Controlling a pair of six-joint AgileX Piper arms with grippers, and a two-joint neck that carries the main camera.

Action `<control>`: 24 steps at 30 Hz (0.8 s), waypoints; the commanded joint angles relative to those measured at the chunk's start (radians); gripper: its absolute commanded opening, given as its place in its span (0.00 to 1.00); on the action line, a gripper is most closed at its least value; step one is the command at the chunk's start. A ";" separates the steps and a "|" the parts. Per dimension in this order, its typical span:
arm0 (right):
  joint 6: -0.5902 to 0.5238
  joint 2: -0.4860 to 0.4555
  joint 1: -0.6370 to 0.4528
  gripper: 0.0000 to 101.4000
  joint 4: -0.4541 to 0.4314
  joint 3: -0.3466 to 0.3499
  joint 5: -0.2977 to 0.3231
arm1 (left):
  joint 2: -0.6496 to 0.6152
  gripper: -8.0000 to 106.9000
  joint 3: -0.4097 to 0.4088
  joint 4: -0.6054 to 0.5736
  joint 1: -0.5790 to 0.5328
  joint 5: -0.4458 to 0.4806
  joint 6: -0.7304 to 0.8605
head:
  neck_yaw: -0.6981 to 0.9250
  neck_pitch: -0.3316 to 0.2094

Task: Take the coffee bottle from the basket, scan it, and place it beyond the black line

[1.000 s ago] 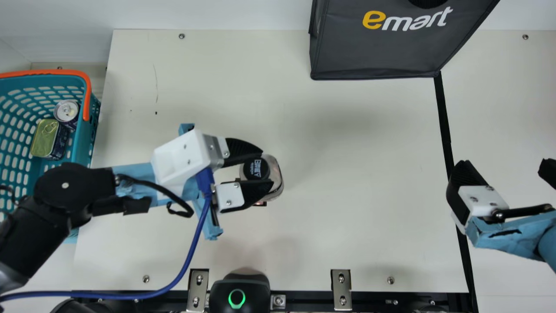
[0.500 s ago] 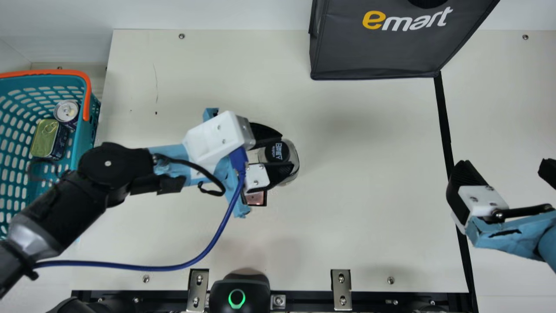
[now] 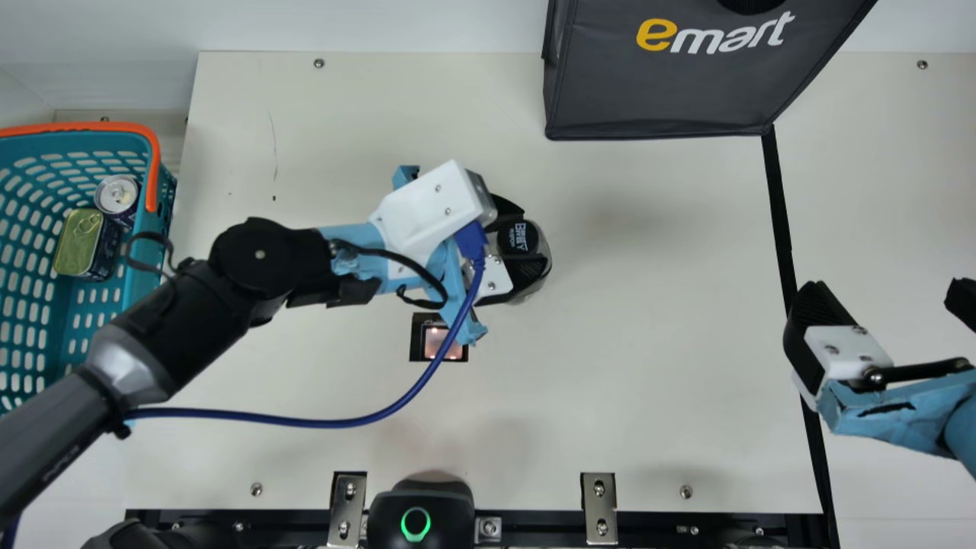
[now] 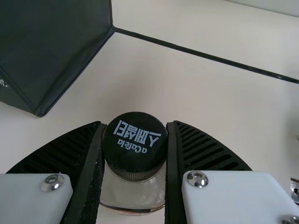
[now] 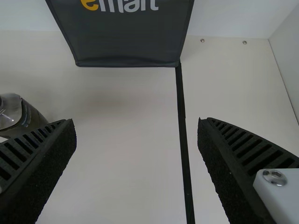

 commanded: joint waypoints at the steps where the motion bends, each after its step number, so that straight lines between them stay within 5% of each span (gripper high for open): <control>1: 0.000 0.000 0.000 0.90 0.000 0.000 0.000 | 0.014 0.16 -0.018 0.016 -0.008 -0.005 -0.023 | 0.002 -0.027; 24: 0.000 0.000 0.000 0.90 0.000 0.000 -0.001 | 0.133 0.16 -0.179 0.159 -0.085 -0.094 -0.196 | 0.002 -0.027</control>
